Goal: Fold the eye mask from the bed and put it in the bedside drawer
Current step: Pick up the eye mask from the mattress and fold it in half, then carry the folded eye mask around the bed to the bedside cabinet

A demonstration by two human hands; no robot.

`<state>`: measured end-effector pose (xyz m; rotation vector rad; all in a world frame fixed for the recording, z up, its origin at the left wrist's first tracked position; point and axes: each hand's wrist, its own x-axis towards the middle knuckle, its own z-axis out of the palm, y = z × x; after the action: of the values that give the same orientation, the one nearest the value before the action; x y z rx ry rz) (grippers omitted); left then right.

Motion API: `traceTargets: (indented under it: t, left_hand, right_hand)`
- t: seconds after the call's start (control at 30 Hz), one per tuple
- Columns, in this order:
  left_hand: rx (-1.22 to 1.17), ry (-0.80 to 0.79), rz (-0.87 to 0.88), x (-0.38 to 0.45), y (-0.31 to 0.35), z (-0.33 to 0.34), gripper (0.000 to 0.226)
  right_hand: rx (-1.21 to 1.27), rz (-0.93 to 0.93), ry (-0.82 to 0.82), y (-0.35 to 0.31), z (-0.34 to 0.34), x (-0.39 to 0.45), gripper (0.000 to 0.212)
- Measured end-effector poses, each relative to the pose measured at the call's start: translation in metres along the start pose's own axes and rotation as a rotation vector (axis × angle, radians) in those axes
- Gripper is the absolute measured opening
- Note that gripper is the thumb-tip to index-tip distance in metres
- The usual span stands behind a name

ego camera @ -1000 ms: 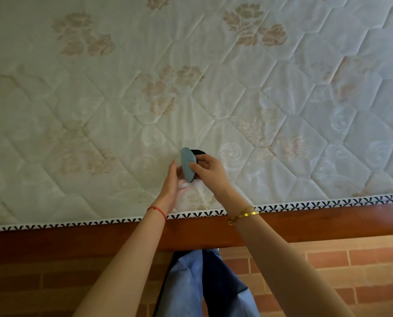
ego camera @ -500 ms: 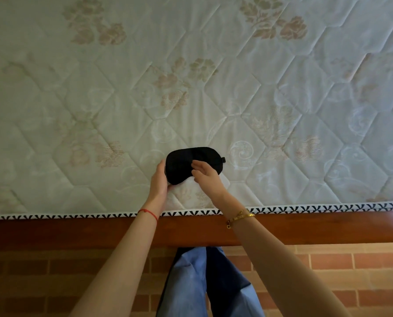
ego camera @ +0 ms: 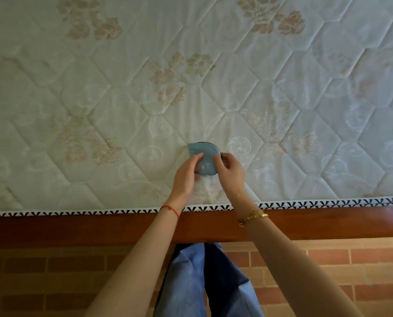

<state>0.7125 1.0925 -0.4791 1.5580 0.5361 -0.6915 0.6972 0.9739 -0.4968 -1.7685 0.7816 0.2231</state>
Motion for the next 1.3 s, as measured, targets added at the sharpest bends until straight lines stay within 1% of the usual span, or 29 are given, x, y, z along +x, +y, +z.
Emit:
traceTargets:
  t: [0.03,0.1,0.17,0.23,0.33,0.4,0.5,0.7,0.83,0.93,1.0,1.17,1.3]
  left_hand:
    - [0.047,0.007,0.024,0.0,-0.001,0.001,0.035]
    - [0.168,0.039,0.101,0.001,-0.006,0.0,0.036]
    - [0.265,0.092,0.159,0.002,-0.008,-0.002,0.035]
    - [0.324,0.152,0.175,0.007,-0.01,-0.005,0.035]
    - [0.365,0.223,0.153,0.014,-0.012,-0.008,0.036]
    - [0.374,0.241,0.119,0.019,-0.014,-0.011,0.037]
    - [0.383,0.237,0.079,0.025,-0.016,-0.012,0.041]
    - [0.344,0.178,0.028,0.033,-0.015,-0.012,0.047]
    - [0.286,0.166,0.018,0.03,-0.012,-0.015,0.045]
    - [0.231,0.159,0.007,0.022,-0.006,-0.018,0.043]
    - [0.18,0.142,-0.002,0.012,0.001,-0.021,0.044]
    - [0.037,0.08,0.032,-0.038,0.025,-0.028,0.048]
    - [0.014,0.029,0.069,-0.097,0.042,-0.028,0.046]
  right_hand:
    - [-0.045,-0.004,0.028,0.002,-0.003,0.004,0.014]
    - [-0.122,0.008,0.06,0.004,-0.007,0.013,0.019]
    - [-0.187,0.017,0.057,0.005,-0.008,0.021,0.021]
    - [-0.225,0.026,0.054,0.006,-0.007,0.028,0.022]
    - [-0.238,0.048,0.064,0.007,-0.006,0.035,0.027]
    - [-0.243,0.06,0.066,0.008,-0.004,0.038,0.026]
    - [-0.258,0.064,0.032,0.008,-0.001,0.039,0.022]
    - [-0.288,0.054,-0.008,0.005,0.0,0.04,0.022]
    - [-0.192,0.119,-0.035,0.001,-0.002,0.036,0.018]
    - [-0.015,0.235,-0.057,-0.004,-0.009,0.029,0.02]
    - [0.093,0.274,-0.061,-0.009,-0.014,0.021,0.02]
    - [0.295,0.243,-0.117,-0.037,-0.041,-0.021,0.027]
    - [0.347,0.223,-0.209,-0.059,-0.072,-0.07,0.033]
